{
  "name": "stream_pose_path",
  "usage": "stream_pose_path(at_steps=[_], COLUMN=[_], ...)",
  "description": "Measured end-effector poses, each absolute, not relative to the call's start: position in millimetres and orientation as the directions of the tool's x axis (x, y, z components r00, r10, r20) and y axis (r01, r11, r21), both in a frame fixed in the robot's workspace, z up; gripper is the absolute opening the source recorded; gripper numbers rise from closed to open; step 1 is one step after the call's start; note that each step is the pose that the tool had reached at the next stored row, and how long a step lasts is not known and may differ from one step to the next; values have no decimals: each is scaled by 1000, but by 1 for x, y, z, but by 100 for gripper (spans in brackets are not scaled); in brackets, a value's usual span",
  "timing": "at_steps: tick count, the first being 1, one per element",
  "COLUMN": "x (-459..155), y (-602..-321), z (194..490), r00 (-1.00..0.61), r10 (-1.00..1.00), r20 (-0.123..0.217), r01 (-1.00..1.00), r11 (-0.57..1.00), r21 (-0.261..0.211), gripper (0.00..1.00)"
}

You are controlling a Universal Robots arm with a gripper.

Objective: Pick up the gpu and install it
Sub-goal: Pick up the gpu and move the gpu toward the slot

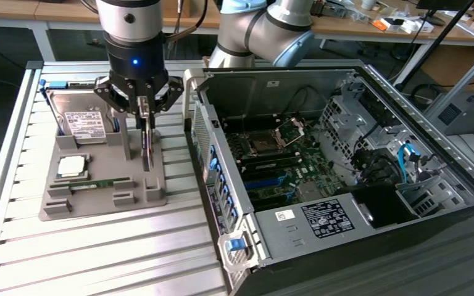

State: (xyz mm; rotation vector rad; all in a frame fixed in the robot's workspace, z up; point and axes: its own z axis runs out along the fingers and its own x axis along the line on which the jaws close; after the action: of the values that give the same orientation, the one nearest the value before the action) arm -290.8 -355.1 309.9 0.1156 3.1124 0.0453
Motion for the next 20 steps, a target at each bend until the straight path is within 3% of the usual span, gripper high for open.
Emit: stream_pose_path(at_steps=[20], x=[-291], y=[-355], z=[314], r00=[-997], r10=[75], r20=[-26], r01=[74], r11=[997], r21=[30], gripper=[27])
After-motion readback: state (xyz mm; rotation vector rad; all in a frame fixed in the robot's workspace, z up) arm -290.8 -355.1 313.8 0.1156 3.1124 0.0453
